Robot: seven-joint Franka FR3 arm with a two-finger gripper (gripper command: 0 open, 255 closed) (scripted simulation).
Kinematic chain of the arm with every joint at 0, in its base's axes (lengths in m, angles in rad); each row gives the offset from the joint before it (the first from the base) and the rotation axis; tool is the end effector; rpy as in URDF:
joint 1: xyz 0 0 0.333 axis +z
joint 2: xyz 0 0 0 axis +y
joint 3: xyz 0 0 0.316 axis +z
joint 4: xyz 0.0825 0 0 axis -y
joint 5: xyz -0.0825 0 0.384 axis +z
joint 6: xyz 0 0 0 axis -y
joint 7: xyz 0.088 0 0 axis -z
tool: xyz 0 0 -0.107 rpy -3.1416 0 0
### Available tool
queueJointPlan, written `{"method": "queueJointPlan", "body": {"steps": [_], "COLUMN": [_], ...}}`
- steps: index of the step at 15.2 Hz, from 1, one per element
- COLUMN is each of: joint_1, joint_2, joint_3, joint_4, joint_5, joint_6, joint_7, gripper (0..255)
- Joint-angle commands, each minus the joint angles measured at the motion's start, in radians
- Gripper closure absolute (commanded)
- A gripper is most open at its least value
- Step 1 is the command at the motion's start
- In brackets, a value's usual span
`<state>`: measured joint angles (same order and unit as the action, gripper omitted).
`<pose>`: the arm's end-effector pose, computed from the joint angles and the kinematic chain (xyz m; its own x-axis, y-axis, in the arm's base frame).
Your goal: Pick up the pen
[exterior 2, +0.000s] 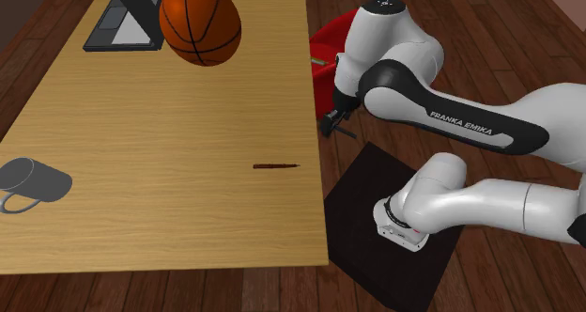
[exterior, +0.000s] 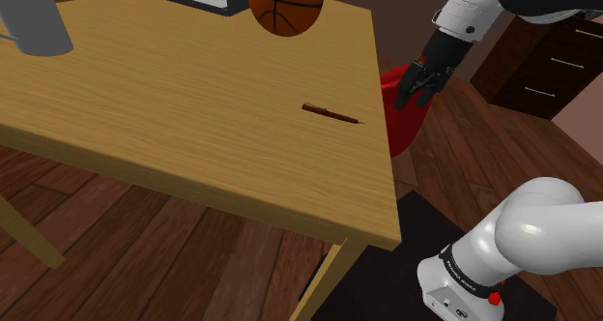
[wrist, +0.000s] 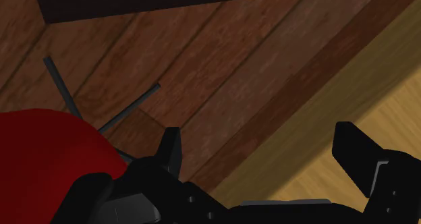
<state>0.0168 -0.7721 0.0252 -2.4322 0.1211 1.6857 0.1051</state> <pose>0.3186 0.0267 0.5606 0.9965 -0.0830 0.0139 -0.0811 -0.9912 -0.1049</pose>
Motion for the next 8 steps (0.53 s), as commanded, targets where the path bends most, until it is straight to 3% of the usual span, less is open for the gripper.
{"method": "queueJointPlan", "body": {"steps": [1, 8], "joint_1": [0.000, 0.129], "joint_2": [0.000, 0.201], "joint_3": [0.000, 0.073], "joint_4": [0.000, 0.182], "joint_5": [0.000, 0.007], "joint_6": [0.000, 0.013], "joint_7": [0.000, -0.156], "gripper": [0, 0]}}
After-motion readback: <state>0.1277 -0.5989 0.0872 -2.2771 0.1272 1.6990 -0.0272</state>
